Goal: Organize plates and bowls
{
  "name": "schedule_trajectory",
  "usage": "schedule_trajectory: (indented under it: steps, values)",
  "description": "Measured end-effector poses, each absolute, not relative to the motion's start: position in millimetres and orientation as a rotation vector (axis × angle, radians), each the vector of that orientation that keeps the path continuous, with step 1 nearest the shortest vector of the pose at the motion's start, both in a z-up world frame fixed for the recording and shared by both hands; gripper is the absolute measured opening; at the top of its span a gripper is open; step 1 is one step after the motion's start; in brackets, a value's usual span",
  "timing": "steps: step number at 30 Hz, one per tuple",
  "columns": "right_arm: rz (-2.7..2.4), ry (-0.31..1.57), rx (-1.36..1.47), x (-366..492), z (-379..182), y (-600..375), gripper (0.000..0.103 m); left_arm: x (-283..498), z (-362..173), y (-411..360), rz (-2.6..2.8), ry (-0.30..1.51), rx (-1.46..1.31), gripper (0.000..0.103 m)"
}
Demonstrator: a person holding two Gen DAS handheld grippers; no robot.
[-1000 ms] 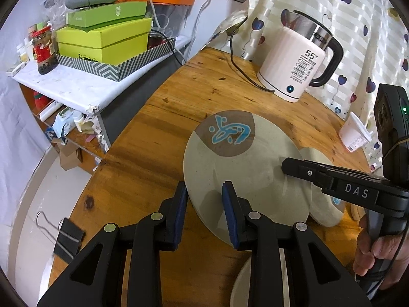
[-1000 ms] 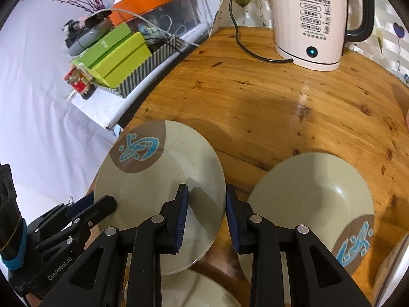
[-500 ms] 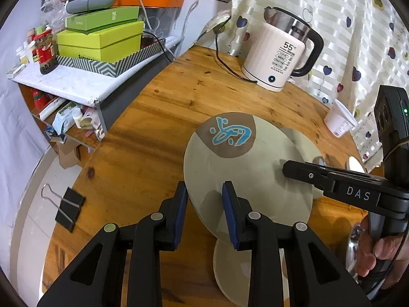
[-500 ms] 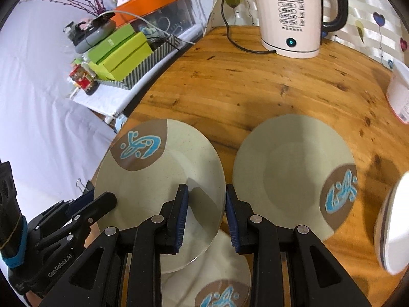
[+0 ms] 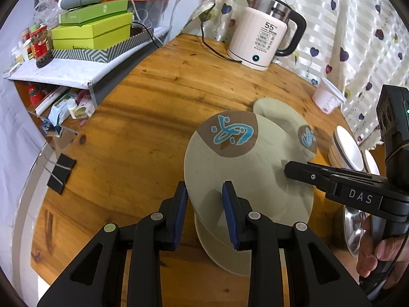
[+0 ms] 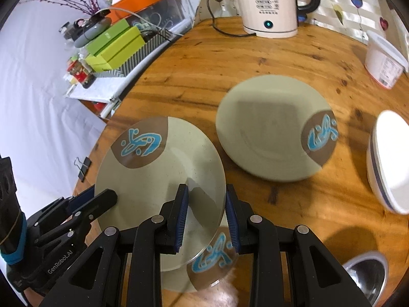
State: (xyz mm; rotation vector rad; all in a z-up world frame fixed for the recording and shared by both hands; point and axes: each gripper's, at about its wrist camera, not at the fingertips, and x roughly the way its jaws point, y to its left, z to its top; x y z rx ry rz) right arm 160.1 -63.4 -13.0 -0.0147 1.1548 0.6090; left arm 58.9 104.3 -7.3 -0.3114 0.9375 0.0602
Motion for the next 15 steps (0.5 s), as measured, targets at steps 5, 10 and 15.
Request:
schedule_trajectory:
  steps: [5, 10, 15]
  values:
    - [0.586, 1.166, -0.012, 150, -22, -74, 0.028, 53, -15, 94, 0.05, 0.96, -0.297, 0.029]
    - [0.576, 1.17, -0.011, 144, -26, -79, 0.028, 50, -19, 87, 0.046, 0.973, -0.292, 0.029]
    - [0.567, 1.177, -0.015, 140, -30, -82, 0.028, 48, -22, 84, 0.045, 0.984, -0.287, 0.029]
